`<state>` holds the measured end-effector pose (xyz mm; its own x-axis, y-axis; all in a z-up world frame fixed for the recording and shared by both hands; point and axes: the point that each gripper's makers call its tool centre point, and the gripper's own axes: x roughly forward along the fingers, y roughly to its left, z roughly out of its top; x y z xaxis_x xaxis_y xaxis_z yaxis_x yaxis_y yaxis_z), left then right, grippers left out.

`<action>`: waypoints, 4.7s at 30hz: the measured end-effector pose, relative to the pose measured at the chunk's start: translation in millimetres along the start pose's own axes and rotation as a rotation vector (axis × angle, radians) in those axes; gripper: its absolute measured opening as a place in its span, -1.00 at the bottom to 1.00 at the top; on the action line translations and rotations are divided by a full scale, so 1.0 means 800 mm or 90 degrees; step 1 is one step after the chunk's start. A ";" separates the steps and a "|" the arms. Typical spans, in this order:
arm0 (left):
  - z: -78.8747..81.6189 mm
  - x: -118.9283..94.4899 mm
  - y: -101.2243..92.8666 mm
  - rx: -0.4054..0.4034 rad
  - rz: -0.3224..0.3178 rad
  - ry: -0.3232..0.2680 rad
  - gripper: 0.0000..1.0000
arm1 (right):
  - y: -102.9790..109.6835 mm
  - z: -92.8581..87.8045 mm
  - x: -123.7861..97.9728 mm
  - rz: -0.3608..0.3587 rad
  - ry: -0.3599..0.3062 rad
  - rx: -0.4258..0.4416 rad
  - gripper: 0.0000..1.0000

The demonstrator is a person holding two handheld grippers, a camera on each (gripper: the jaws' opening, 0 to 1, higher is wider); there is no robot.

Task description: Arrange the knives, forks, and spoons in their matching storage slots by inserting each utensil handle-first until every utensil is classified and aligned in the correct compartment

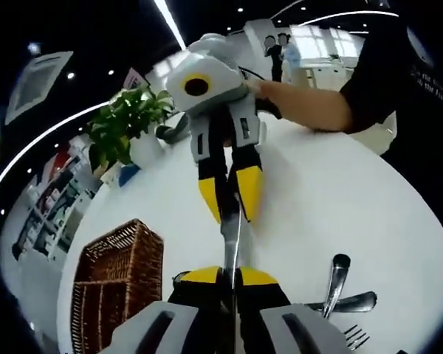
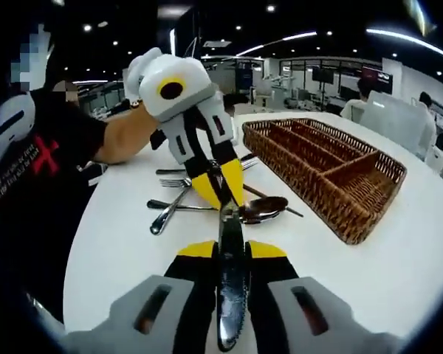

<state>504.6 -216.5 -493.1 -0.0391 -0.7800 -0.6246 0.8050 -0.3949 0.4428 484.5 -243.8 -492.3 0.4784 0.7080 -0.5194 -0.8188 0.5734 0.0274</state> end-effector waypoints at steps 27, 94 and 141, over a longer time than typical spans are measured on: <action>-0.038 -0.053 -0.026 -0.025 0.051 -0.004 -0.98 | 0.015 0.026 0.032 -0.003 -0.059 -0.142 -0.34; -0.061 -0.143 0.075 -0.070 0.097 0.062 -0.99 | -0.096 0.077 -0.056 -0.286 -0.197 0.067 0.98; -0.116 -0.158 0.199 -0.041 0.158 0.138 -0.99 | -0.104 0.085 -0.068 -0.306 -0.222 0.045 0.99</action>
<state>693.0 -136.0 -403.3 0.2836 -0.7246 -0.6282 0.8102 -0.1694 0.5612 548.1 -302.3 -408.5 0.8756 0.4492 -0.1773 -0.4675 0.8805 -0.0779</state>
